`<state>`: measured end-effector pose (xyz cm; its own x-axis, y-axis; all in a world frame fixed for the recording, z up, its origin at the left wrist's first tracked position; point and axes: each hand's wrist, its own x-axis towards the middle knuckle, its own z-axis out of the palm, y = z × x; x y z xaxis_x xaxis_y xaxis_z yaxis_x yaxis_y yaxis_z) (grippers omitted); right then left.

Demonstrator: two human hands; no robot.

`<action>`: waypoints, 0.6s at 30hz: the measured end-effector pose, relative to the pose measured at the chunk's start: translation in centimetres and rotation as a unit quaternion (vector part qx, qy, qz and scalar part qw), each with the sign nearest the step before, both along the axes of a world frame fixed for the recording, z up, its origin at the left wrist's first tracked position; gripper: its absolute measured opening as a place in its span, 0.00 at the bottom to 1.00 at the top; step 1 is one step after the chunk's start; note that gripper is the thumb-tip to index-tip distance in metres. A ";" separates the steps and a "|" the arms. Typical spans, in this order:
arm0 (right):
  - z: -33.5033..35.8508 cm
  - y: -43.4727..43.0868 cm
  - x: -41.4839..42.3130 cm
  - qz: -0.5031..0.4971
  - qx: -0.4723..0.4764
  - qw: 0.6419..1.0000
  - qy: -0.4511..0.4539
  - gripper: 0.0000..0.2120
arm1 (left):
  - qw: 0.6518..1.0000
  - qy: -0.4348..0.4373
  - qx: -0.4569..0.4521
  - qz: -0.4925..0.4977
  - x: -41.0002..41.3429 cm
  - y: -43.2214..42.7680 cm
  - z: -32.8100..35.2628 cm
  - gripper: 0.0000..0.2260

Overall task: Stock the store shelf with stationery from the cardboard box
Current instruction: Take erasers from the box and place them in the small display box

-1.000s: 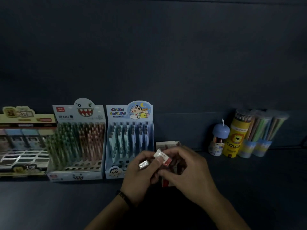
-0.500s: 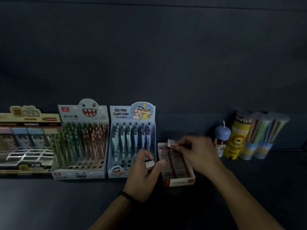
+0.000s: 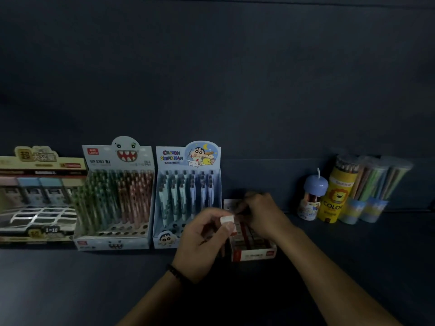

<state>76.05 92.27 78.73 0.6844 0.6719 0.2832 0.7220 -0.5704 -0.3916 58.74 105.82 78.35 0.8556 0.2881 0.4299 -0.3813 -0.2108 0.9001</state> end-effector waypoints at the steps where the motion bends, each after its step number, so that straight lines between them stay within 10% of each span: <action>1: 0.0 0.0 0.0 0.003 -0.010 1.000 -0.006 0.05 | 1.000 -0.003 -0.013 -0.002 0.0 -0.1 0.0 0.02; 8: 2.3 -1.4 -0.4 0.032 -0.076 0.996 0.040 0.14 | 0.995 0.059 -0.087 -0.004 0.0 -0.2 0.0 0.04; 13: 3.7 -3.7 -3.3 0.009 0.191 0.979 0.076 0.16 | 0.991 0.069 -0.111 0.014 0.0 -0.6 0.4 0.03; 18: 3.8 -5.3 -6.6 0.086 0.229 0.968 0.047 0.16 | 0.993 0.075 -0.084 0.022 0.1 -0.7 0.1 0.05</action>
<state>69.46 86.96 82.57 0.6114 0.5965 0.5200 0.7392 -0.1960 -0.6443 58.84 105.10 78.44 0.8913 0.3844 0.2404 -0.2333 -0.0657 0.9702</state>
